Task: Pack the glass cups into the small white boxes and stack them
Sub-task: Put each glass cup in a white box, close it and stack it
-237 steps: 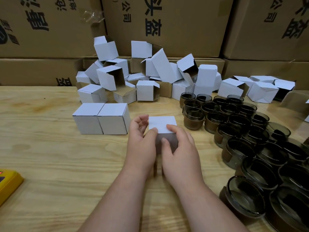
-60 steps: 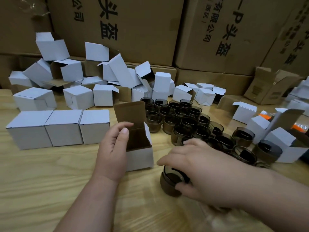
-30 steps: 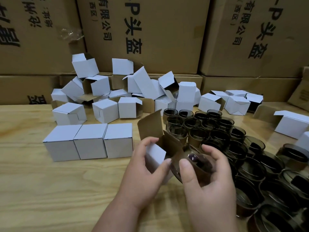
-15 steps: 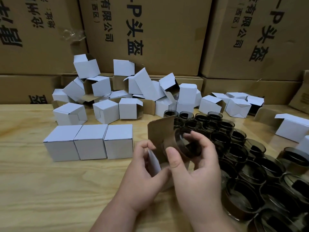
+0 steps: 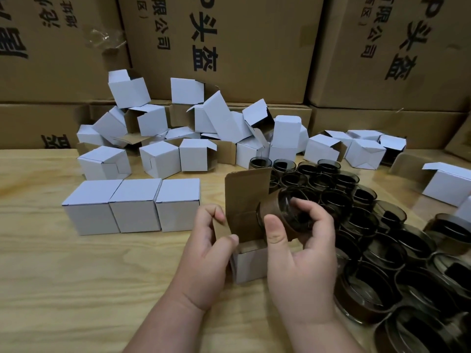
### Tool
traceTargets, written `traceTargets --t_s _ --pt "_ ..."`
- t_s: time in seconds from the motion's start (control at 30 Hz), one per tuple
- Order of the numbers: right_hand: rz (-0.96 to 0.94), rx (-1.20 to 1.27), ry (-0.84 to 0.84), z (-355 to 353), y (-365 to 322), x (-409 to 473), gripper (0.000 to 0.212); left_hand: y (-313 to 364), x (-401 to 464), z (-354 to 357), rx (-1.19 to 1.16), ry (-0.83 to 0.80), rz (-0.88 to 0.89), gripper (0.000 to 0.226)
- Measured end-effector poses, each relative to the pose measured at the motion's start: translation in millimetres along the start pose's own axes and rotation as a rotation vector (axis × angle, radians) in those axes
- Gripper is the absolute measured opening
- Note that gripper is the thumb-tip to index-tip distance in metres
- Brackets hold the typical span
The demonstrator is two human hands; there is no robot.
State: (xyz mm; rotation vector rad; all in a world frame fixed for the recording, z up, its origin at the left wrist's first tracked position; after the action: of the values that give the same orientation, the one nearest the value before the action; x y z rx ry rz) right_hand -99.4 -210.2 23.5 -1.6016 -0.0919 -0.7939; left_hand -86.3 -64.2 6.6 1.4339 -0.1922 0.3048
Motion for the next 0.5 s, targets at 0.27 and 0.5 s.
traceTargets --t_s 0.27,0.5 --pt "-0.029 -0.217 -0.166 9.1 -2.5 -1.3 0.077 -1.0 -1.9 -0.9 0.030 0.007 -0.026 0.047" --pt "0.007 -0.424 -0.254 12.7 1.4 -0.7 0.055 0.6 -1.1 1.4 -0.051 -0.003 -0.097 0.048"
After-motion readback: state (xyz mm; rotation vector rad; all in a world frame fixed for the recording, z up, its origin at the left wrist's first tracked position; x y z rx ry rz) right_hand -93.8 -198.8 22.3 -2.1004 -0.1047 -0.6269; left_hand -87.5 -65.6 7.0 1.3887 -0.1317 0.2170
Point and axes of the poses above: each hand's wrist, its own x-axis towards the middle knuckle, its own z-axis out of the palm, y = z × x, the point moved 2 cm from there along x, towards the middle knuckle, and after that the axes turned 1 degree about y, right-handed, at the moved point
